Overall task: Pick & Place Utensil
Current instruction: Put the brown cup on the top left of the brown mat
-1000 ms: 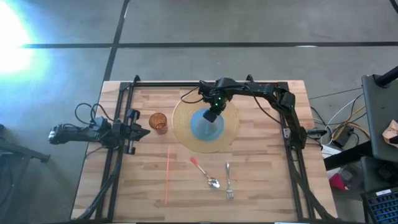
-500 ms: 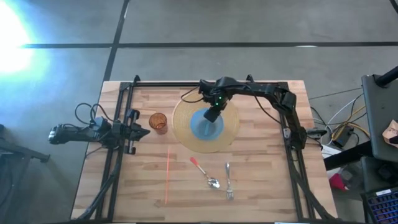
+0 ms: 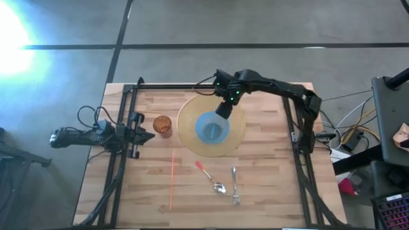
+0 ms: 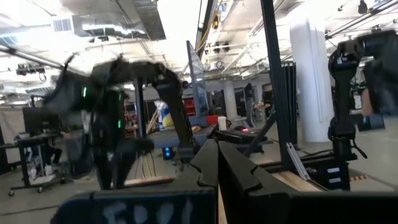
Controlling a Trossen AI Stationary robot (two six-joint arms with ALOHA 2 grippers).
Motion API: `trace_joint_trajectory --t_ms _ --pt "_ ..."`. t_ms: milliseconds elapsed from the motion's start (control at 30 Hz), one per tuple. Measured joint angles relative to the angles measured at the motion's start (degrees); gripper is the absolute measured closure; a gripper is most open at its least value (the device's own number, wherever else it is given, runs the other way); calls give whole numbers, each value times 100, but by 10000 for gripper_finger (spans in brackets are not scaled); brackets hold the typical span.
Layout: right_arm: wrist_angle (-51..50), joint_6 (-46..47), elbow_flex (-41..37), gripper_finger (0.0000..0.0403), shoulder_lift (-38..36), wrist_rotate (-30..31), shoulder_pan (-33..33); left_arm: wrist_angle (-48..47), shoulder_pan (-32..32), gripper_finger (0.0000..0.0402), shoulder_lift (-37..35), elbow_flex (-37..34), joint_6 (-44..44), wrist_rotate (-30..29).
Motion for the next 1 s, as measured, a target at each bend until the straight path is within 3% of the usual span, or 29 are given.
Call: trace_joint_trajectory --t_ms 233,533,733,867,1000 --pt "196 -393 -273 251 -840 13 189 -138 2 350 248 -4 -577 2" --pt "1158 -393 -1724 267 -1969 11 617 316 2 265 474 -5 -729 -62" --pt "2096 -376 -2876 273 -2743 0 769 771 7 255 534 0 -787 -178" --pt "2770 -244 -3432 276 -3237 0 771 651 7 255 660 158 -754 -491" --pt "3499 -236 -3931 272 -3734 2 769 -74 7 255 881 598 -740 -876"
